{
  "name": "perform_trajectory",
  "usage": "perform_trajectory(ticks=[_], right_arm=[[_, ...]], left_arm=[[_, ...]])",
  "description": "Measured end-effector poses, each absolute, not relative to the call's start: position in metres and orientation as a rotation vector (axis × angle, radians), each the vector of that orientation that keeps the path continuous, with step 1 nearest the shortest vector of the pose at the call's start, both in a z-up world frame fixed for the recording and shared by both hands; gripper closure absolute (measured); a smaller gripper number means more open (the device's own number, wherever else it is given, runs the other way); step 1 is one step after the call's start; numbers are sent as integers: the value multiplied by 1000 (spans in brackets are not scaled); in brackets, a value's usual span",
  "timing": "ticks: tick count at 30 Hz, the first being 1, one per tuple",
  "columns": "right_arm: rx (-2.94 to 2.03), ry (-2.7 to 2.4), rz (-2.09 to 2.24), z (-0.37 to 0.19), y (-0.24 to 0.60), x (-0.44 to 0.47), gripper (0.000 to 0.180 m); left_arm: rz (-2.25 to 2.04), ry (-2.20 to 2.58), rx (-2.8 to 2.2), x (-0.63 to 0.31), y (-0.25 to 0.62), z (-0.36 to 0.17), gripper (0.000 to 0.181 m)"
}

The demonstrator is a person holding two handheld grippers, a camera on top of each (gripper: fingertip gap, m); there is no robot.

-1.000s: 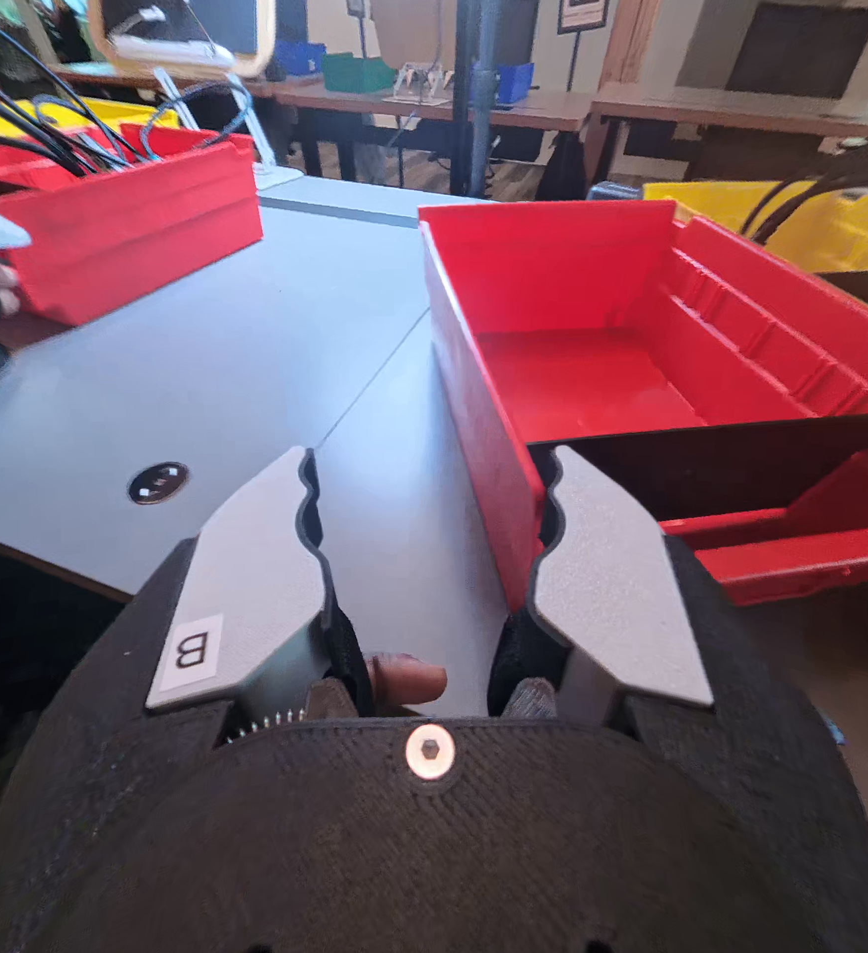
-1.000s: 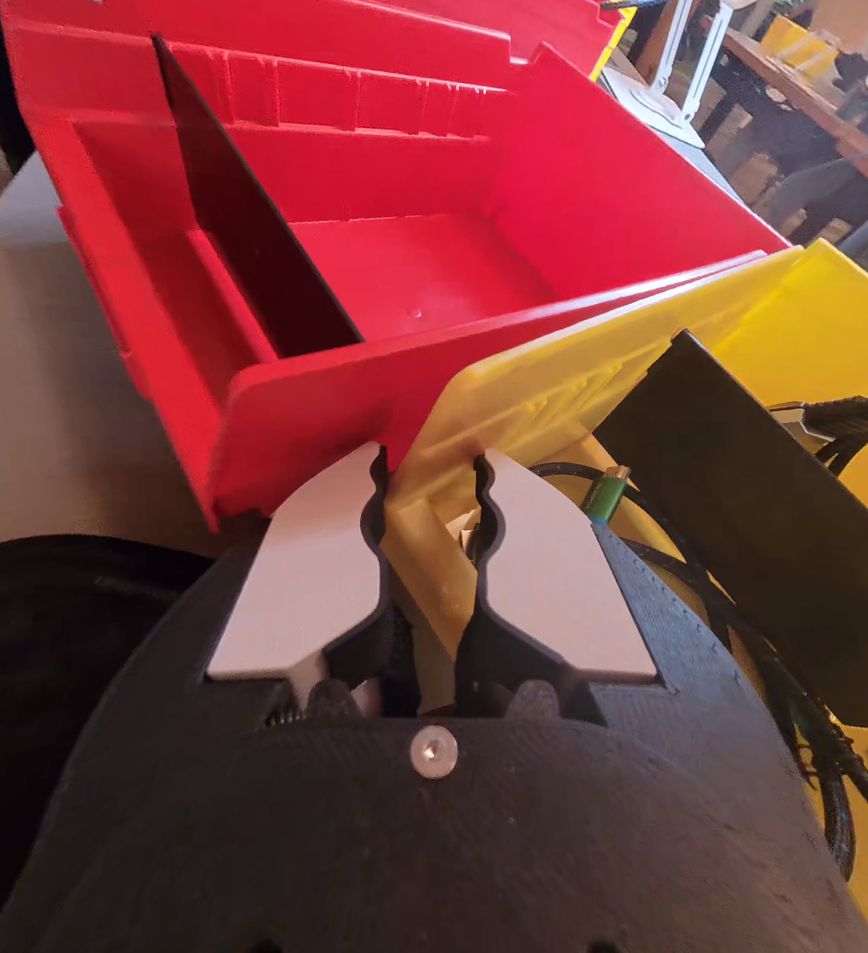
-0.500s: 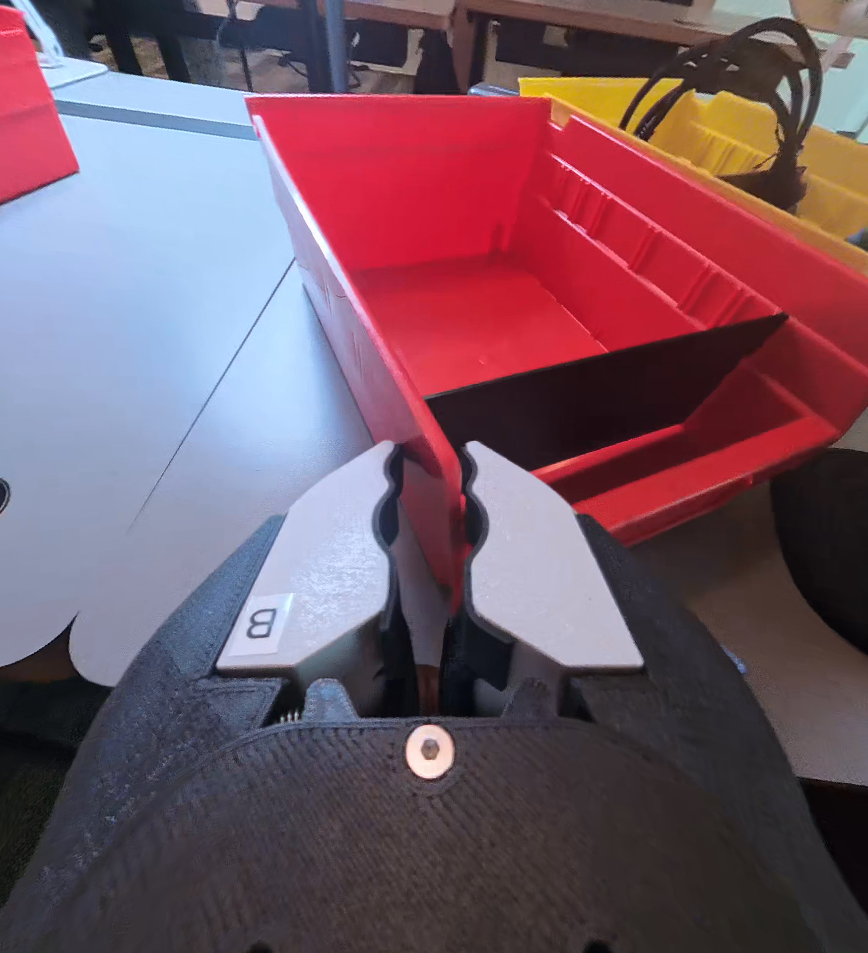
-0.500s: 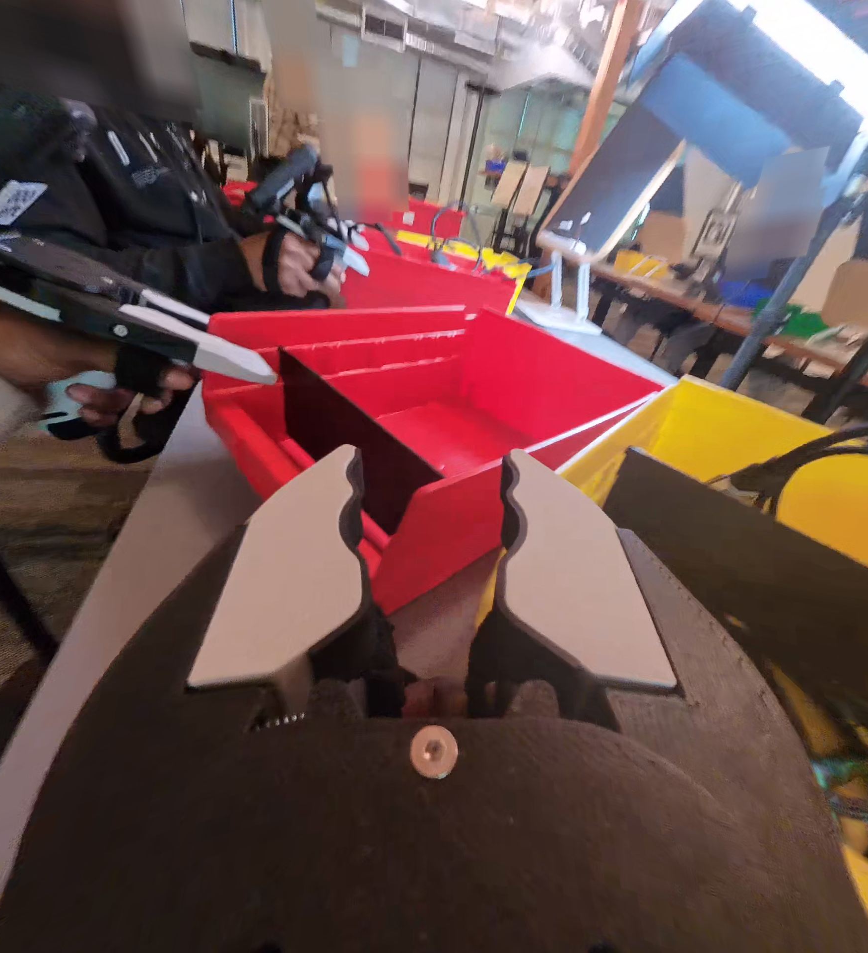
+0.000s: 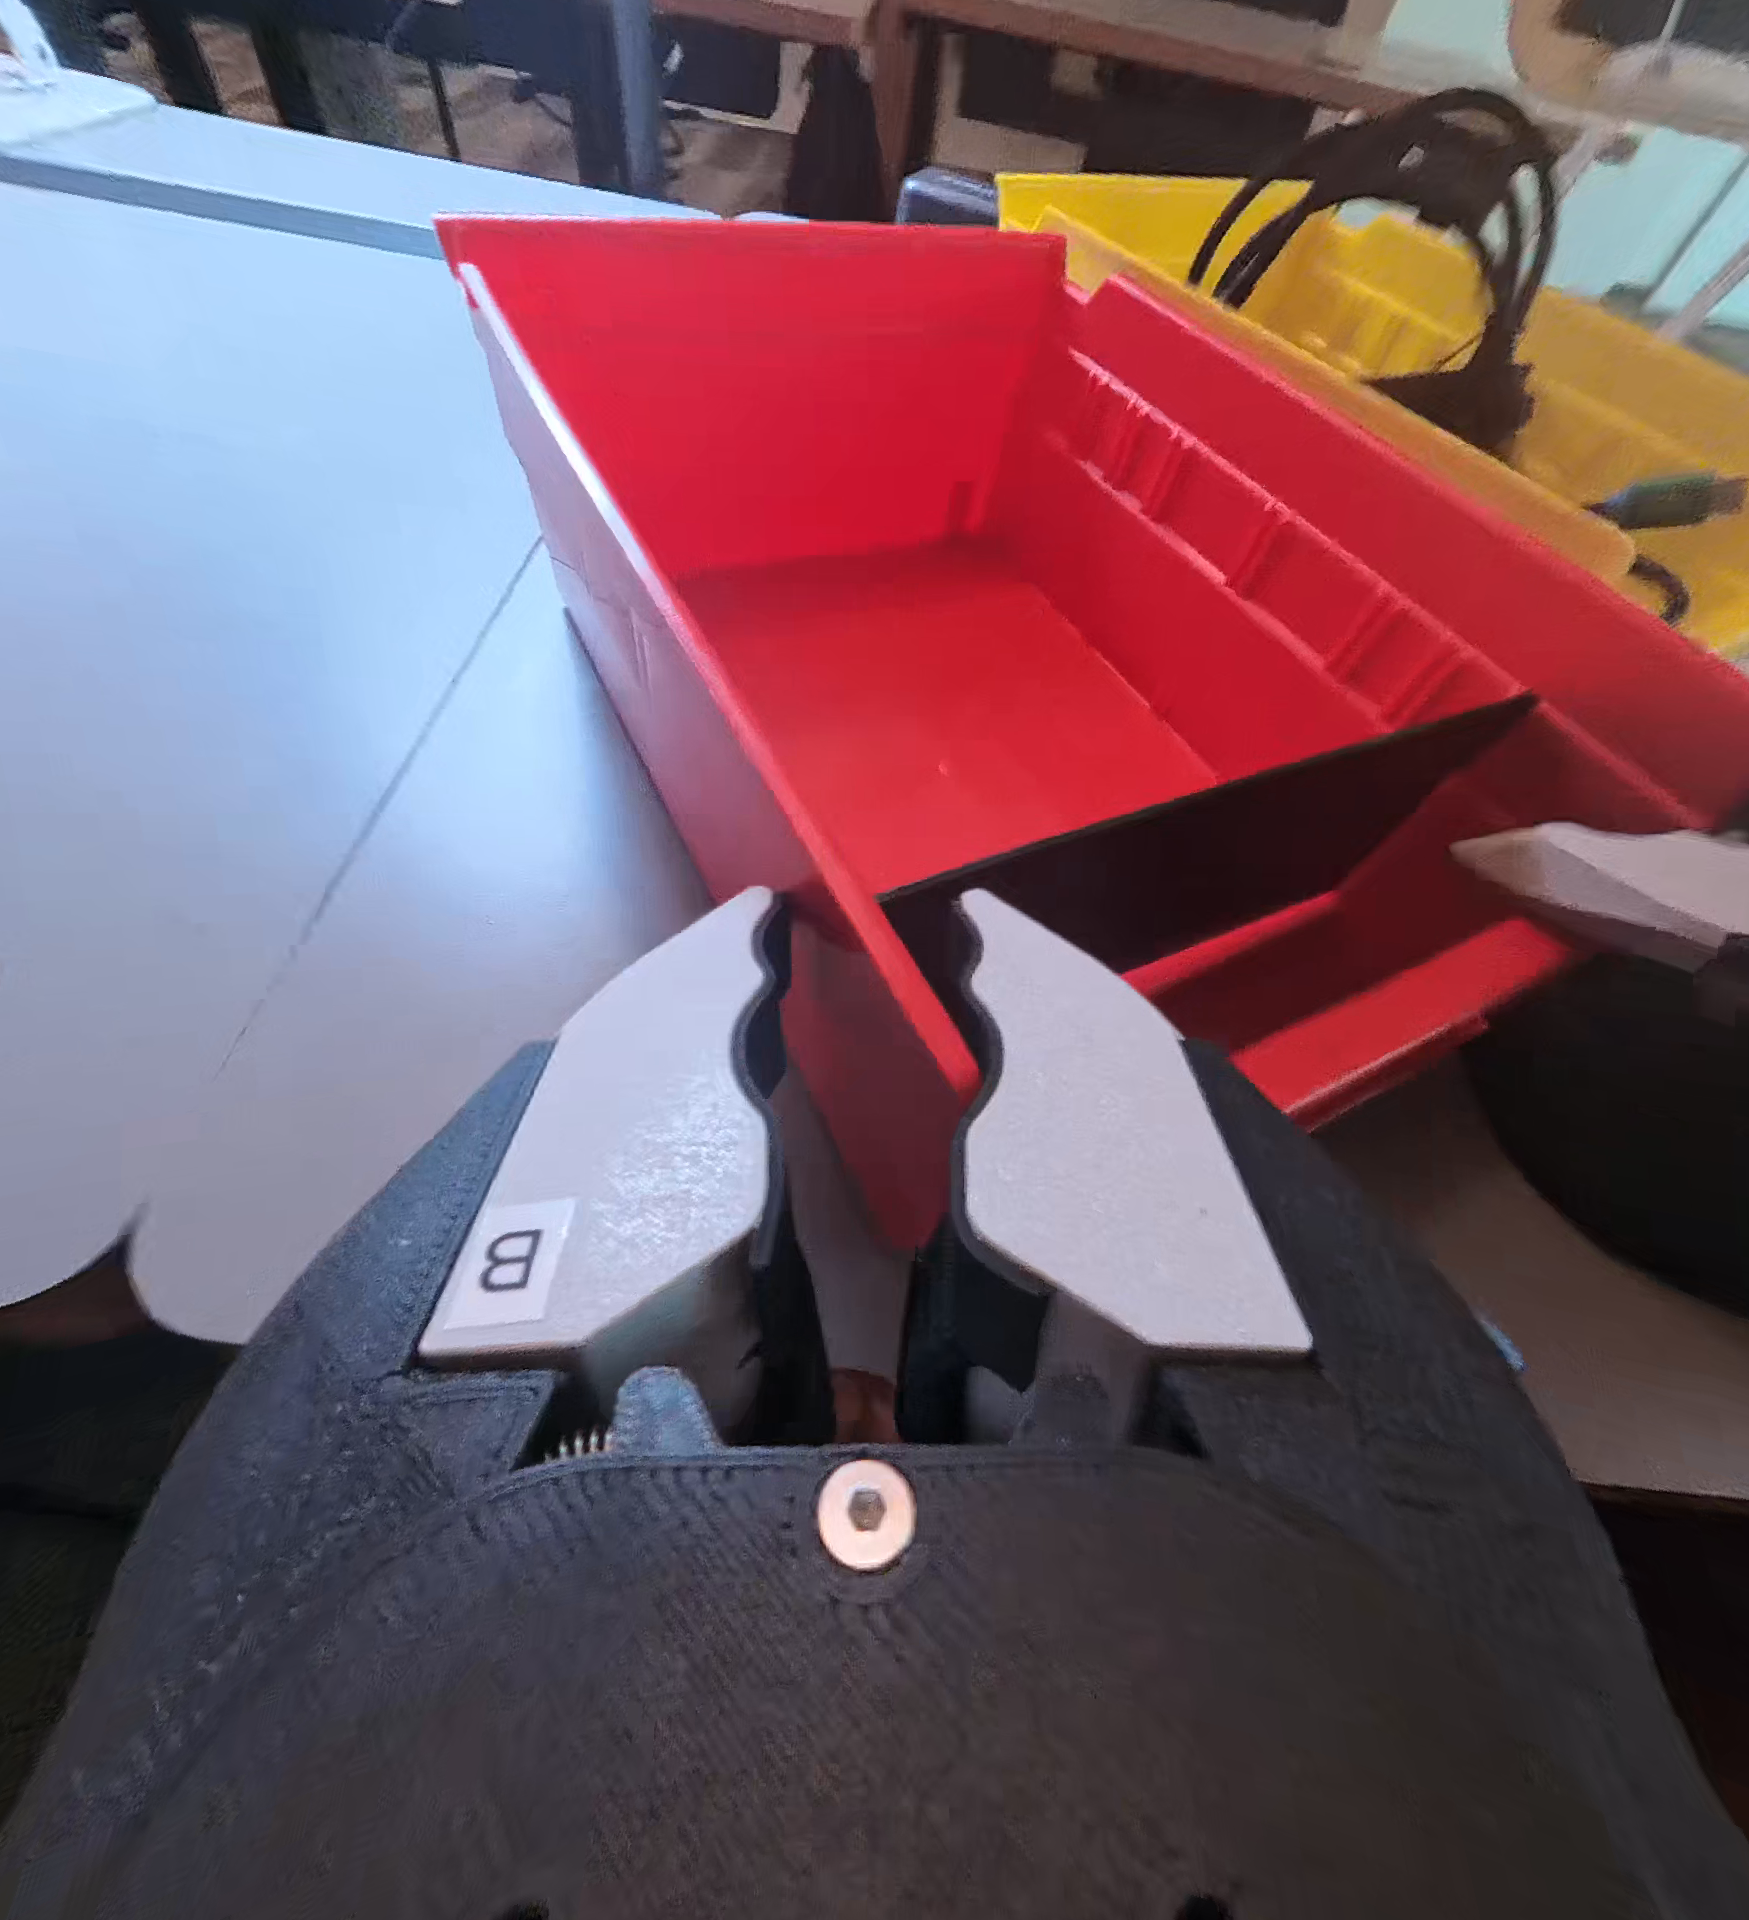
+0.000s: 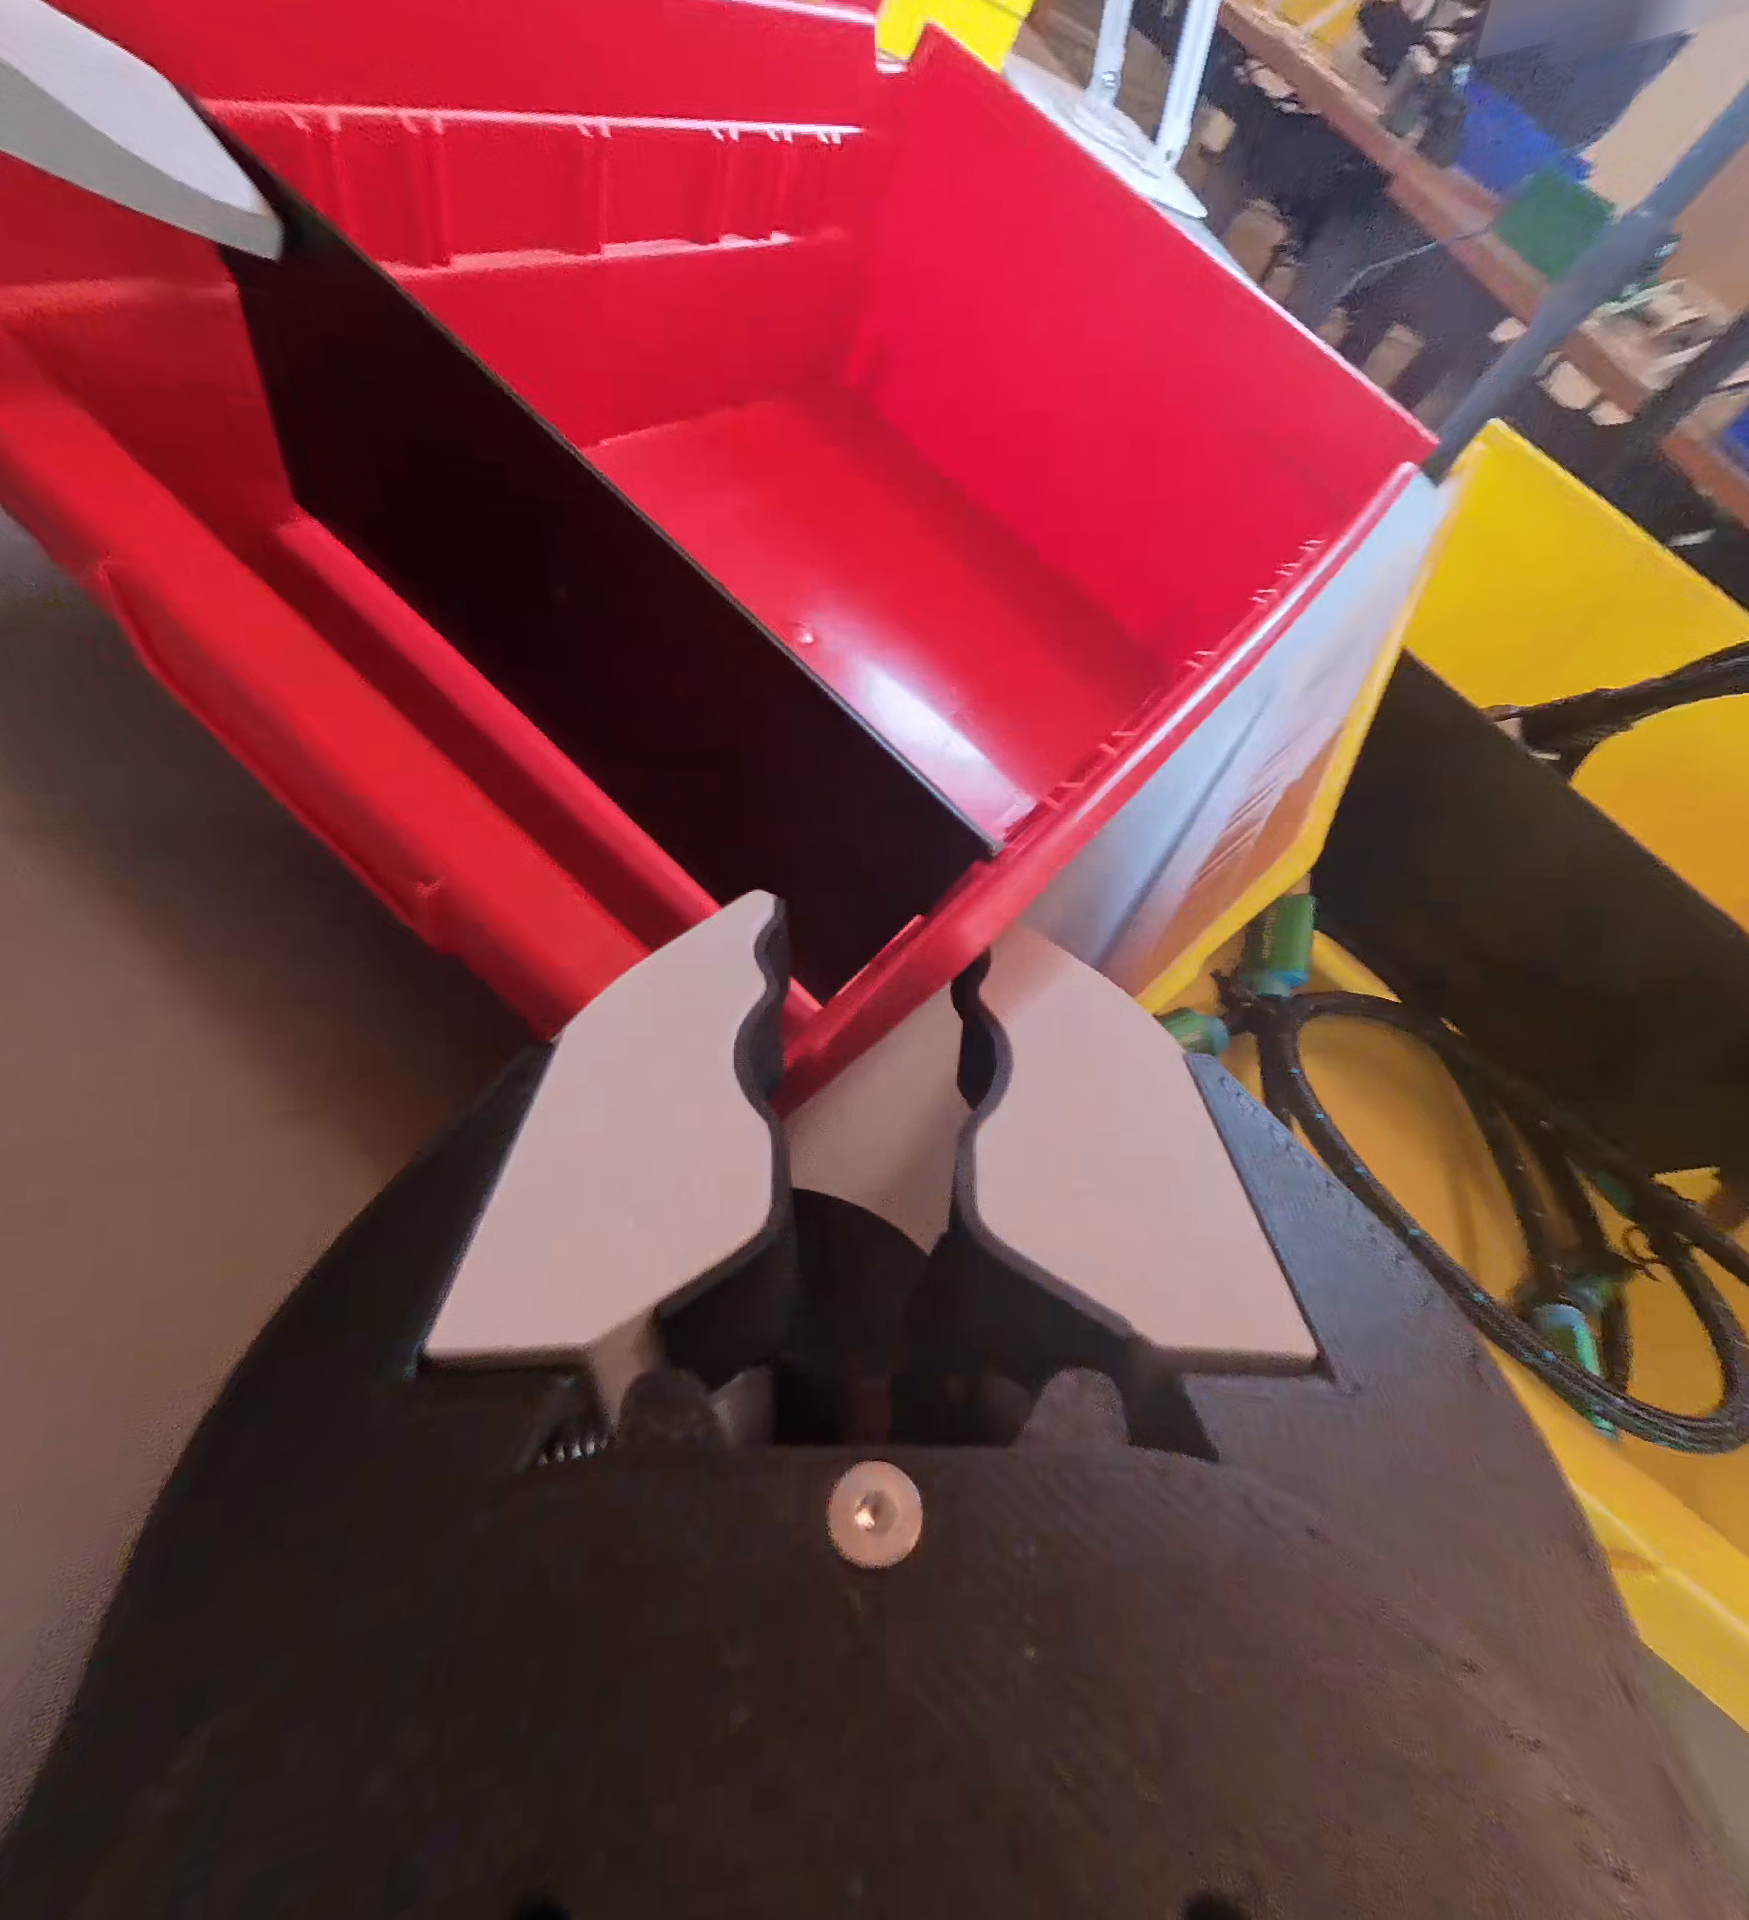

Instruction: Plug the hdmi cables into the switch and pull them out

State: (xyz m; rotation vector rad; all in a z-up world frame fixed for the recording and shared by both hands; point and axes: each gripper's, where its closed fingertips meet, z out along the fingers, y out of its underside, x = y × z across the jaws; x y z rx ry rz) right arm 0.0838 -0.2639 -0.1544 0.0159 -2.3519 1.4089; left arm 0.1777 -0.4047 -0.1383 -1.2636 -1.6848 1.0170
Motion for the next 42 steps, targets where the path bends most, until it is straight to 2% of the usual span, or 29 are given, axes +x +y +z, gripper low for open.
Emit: perform_trajectory(ticks=[1,7,12,17,21,26,32,42], right_arm=[[11,-2326,1392,-154,-265,81,152],[52,-2133,1501,-126,-265,82,159],[129,-1812,1628,-62,-246,96,162],[81,-1508,1651,4,-184,103,162],[-53,-1360,1560,15,-100,93,161],[-244,-1351,1357,-7,18,68,161],[-427,-1436,1121,-48,134,43,162],[-651,-1545,926,-115,197,21,164]], left_arm=[[1064,-1700,-1314,179,-406,-139,157],[1189,-1723,-1386,196,-398,-113,159],[1446,-1551,-1292,215,-374,-46,159],[1619,-1241,-1220,213,-320,17,159],[1579,-987,-1299,176,-252,37,159],[1408,-779,-1441,110,-149,18,159],[1188,-698,-1504,48,-42,-43,159],[923,-739,-1792,7,18,-128,156]])
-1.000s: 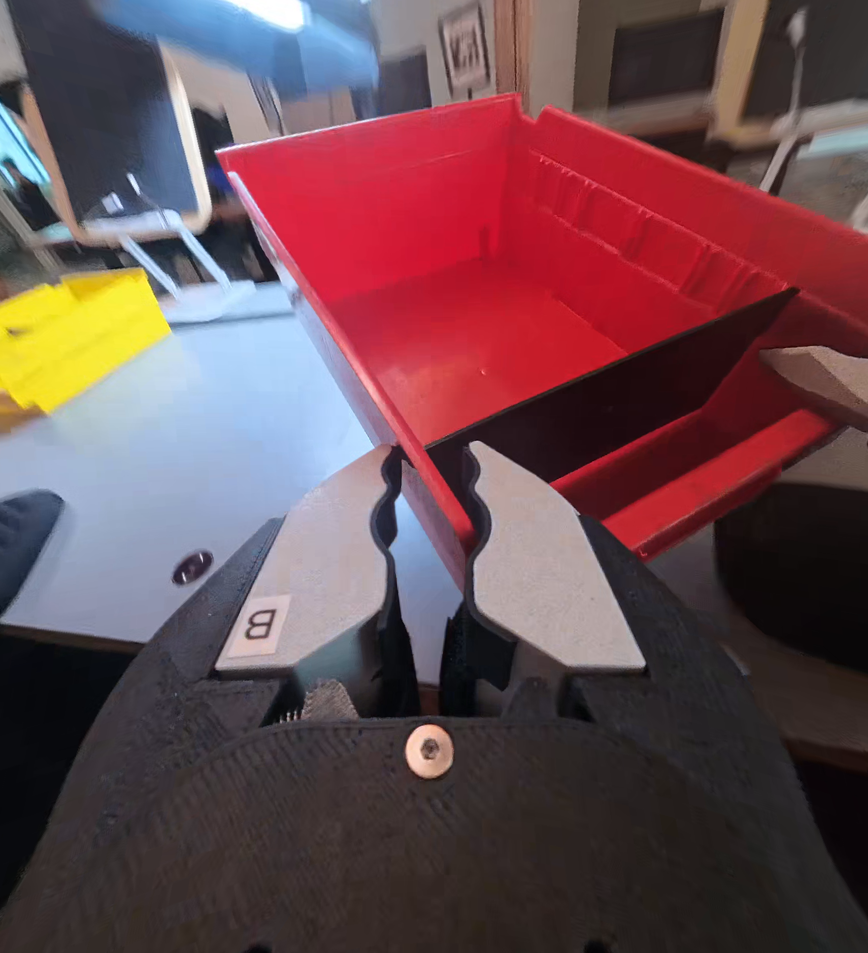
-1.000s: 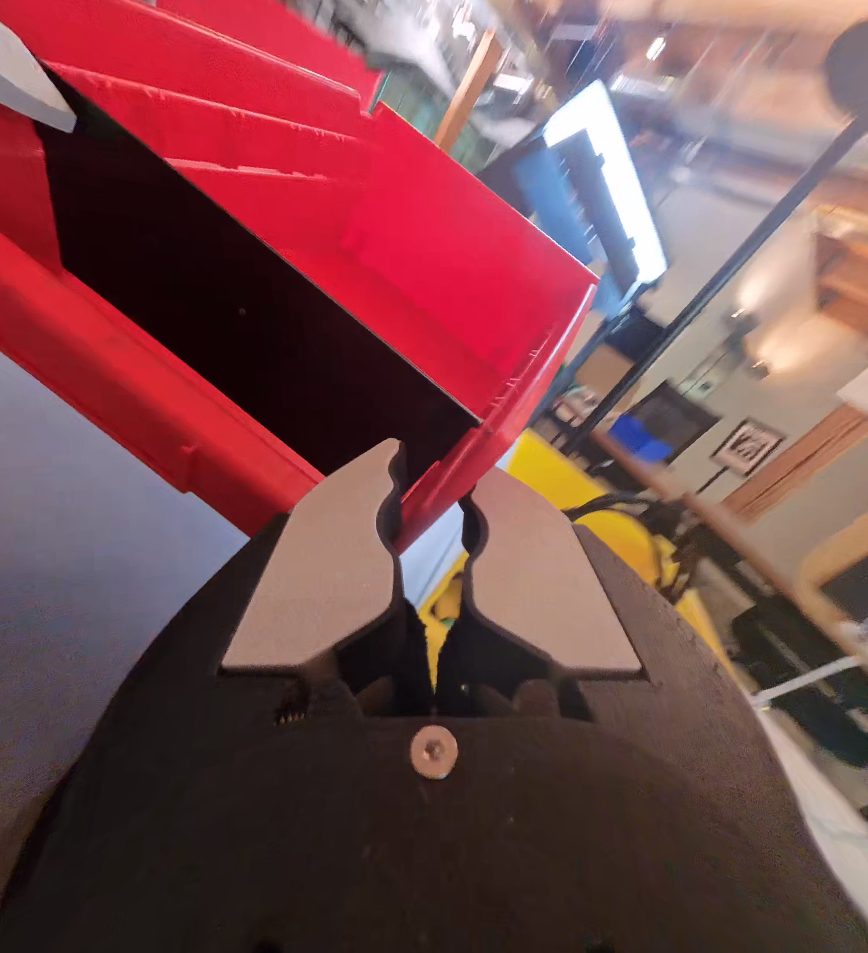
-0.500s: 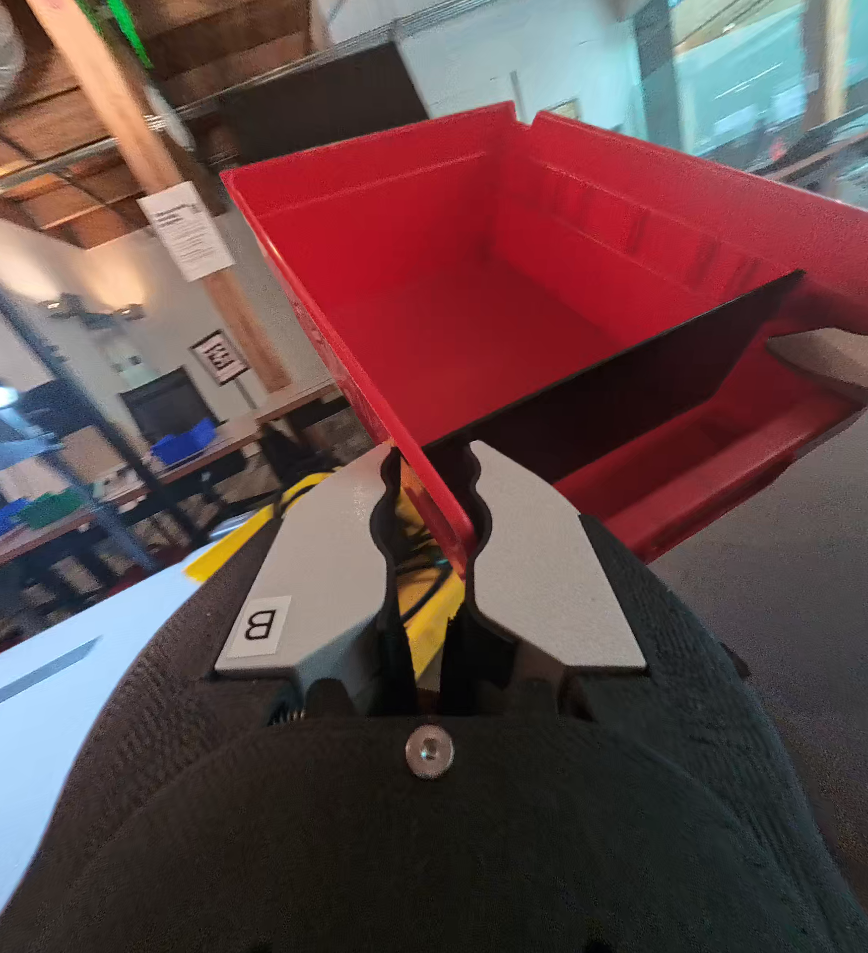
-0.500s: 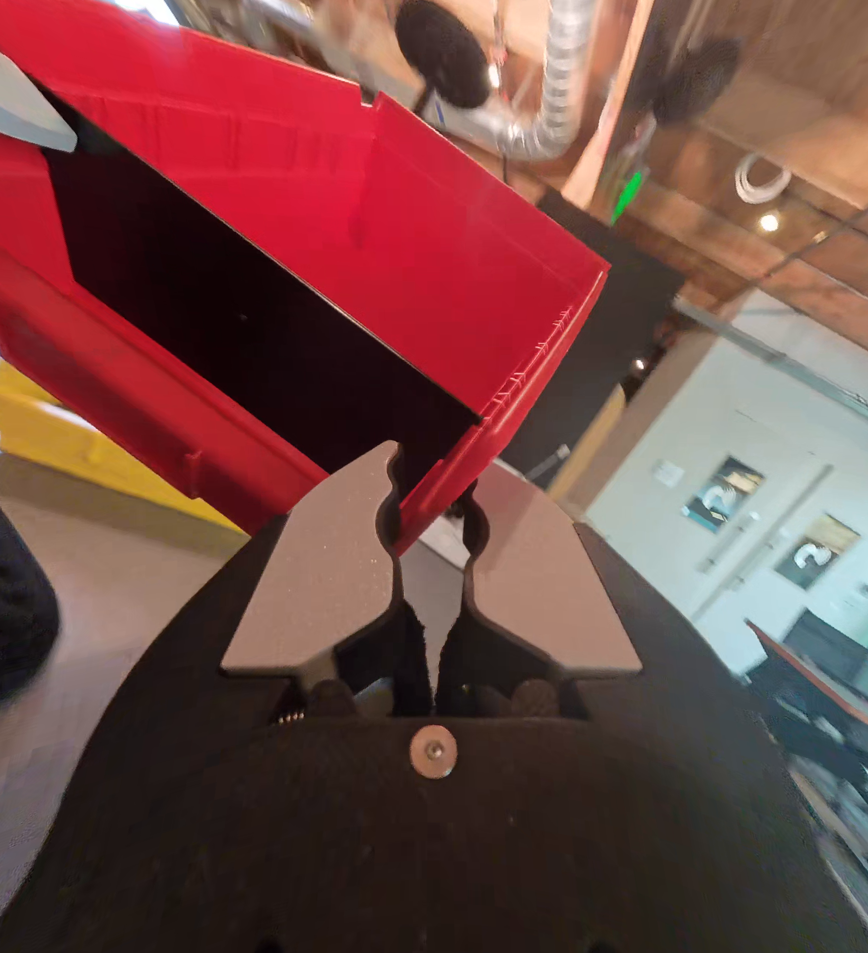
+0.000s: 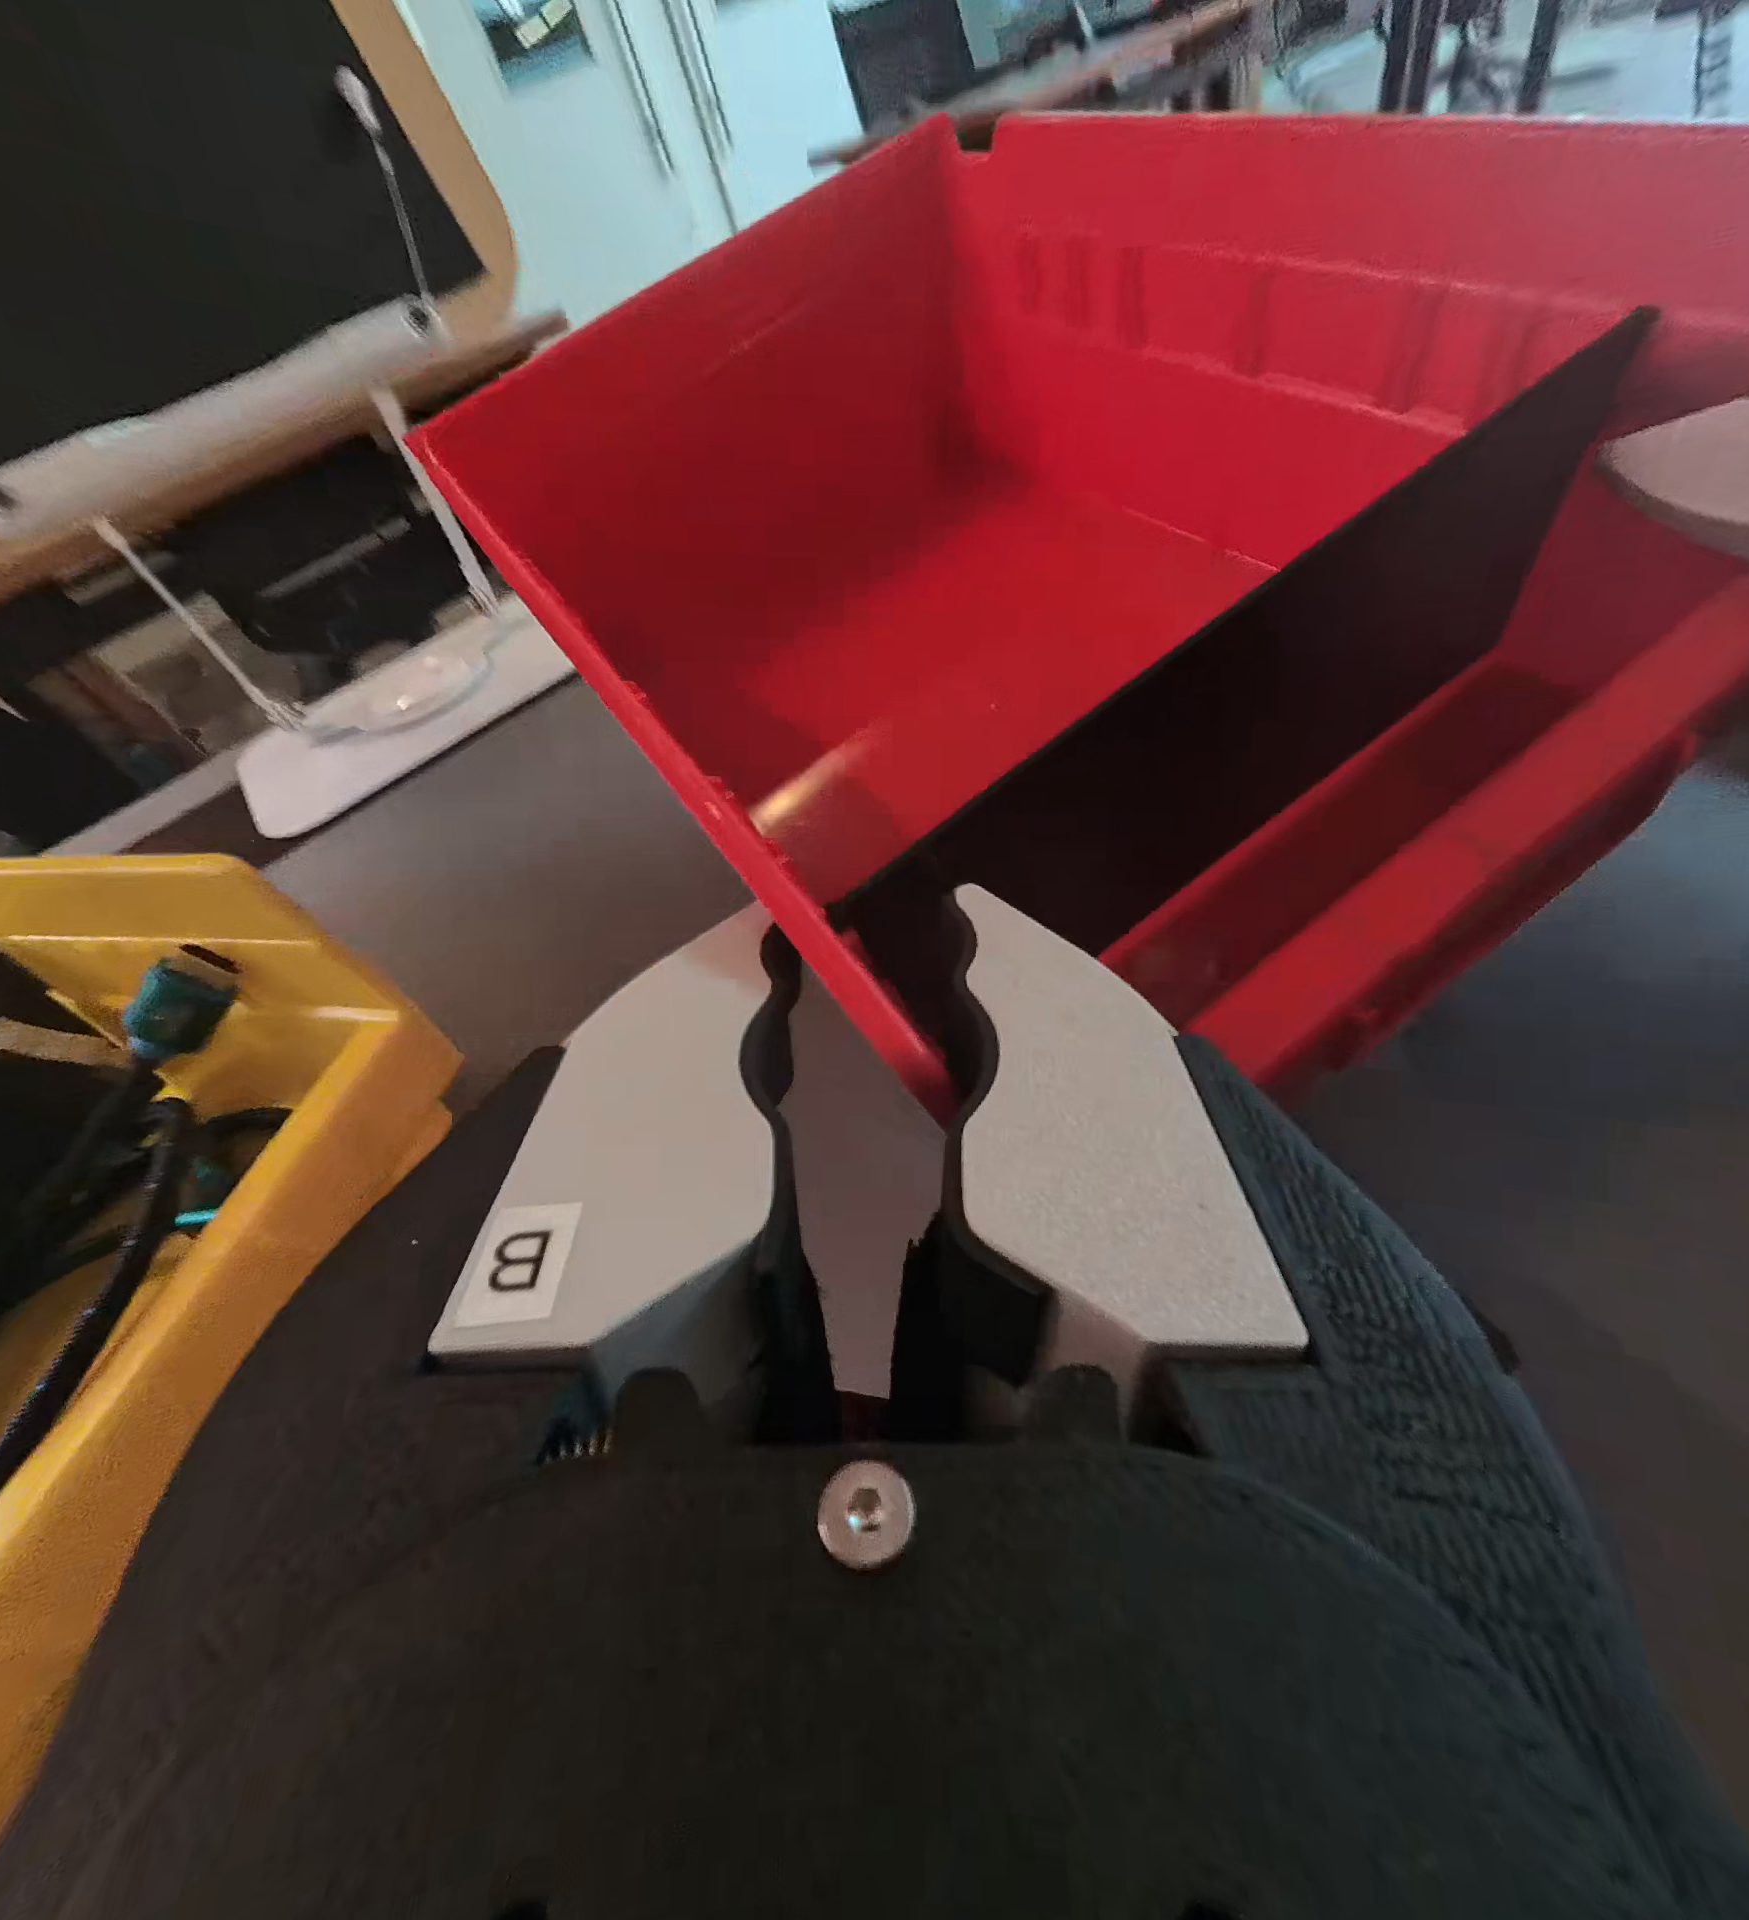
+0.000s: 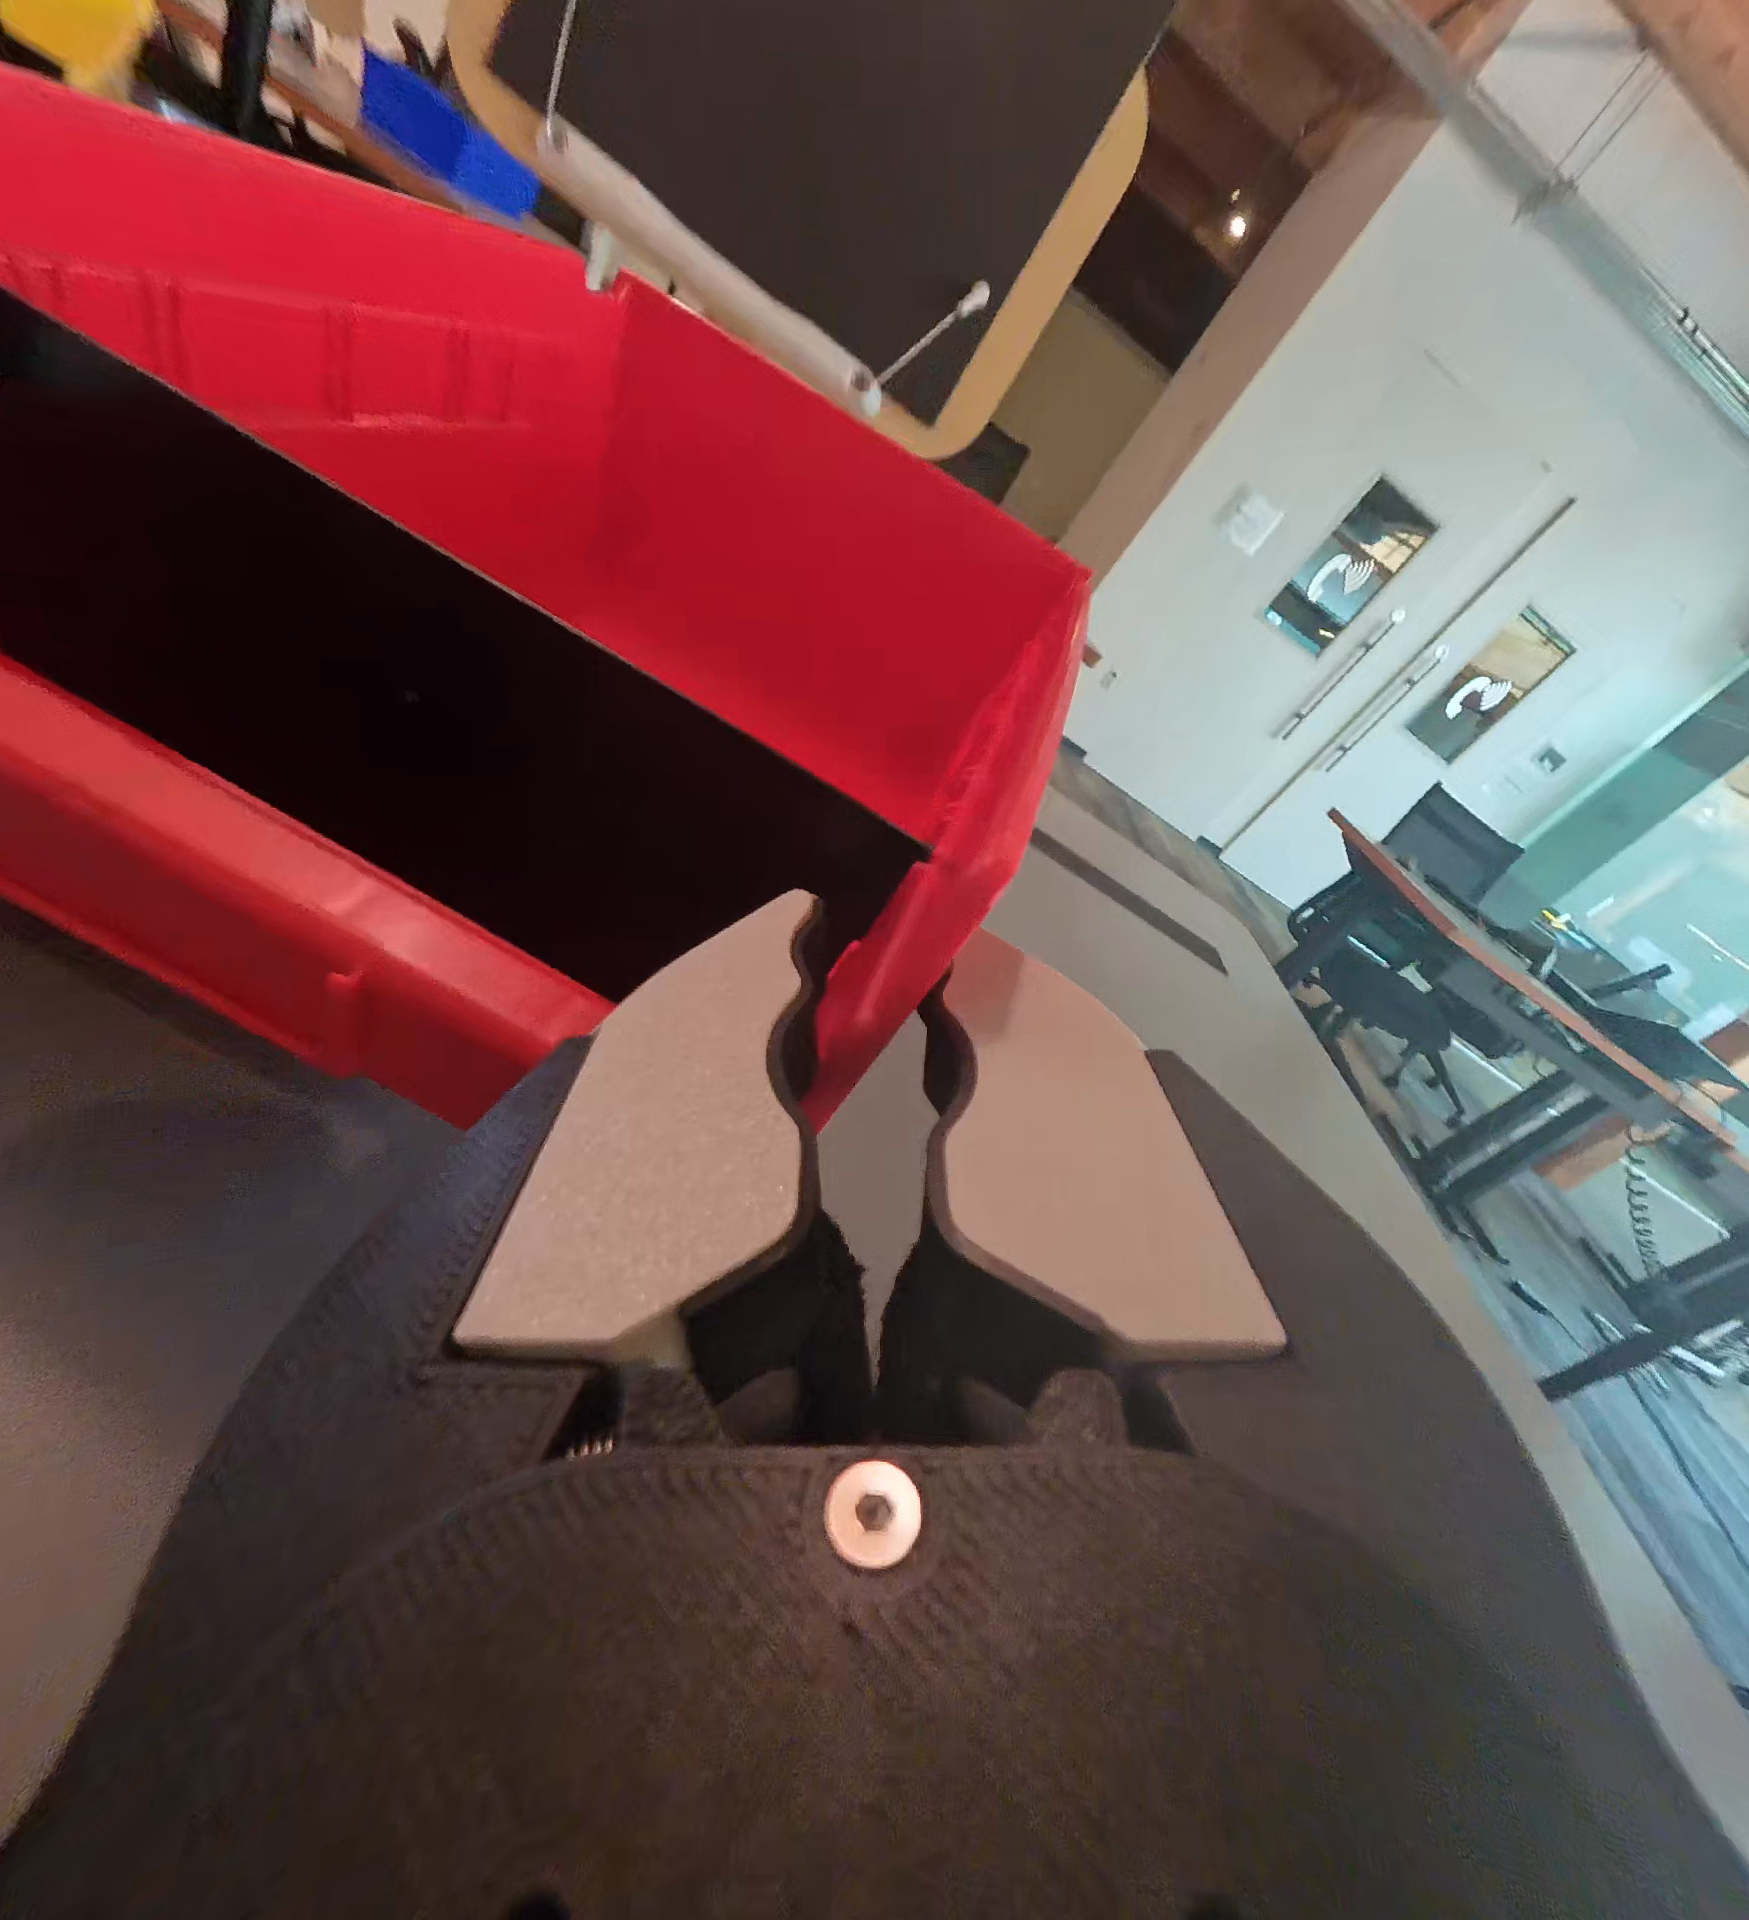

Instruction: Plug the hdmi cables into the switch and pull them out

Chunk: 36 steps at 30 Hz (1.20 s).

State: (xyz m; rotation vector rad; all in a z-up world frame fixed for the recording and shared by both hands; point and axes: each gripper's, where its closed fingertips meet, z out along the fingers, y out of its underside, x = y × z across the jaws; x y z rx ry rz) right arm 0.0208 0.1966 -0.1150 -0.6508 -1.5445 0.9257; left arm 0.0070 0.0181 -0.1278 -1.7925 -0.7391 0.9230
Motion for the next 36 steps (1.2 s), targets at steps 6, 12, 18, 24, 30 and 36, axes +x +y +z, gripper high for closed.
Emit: perform_trajectory(ticks=[6,12,18,24,30,36], right_arm=[[-801,-1679,801,-150,213,10,165],[-737,-1554,972,-117,211,12,121],[-424,-1702,989,-113,168,28,103],[-252,-1538,686,-113,147,27,95],[1,-1601,638,-125,104,42,130],[10,-1797,765,-125,79,57,110]], left_arm=[[782,-681,-1929,11,33,-144,140],[765,-534,-1887,26,16,-111,116],[1130,-549,-1852,12,-66,-86,109],[1348,-705,-2266,-16,-141,-155,105],[1343,-915,-2378,-23,-180,-186,121],[1440,-920,-2424,-19,-202,-184,143]])
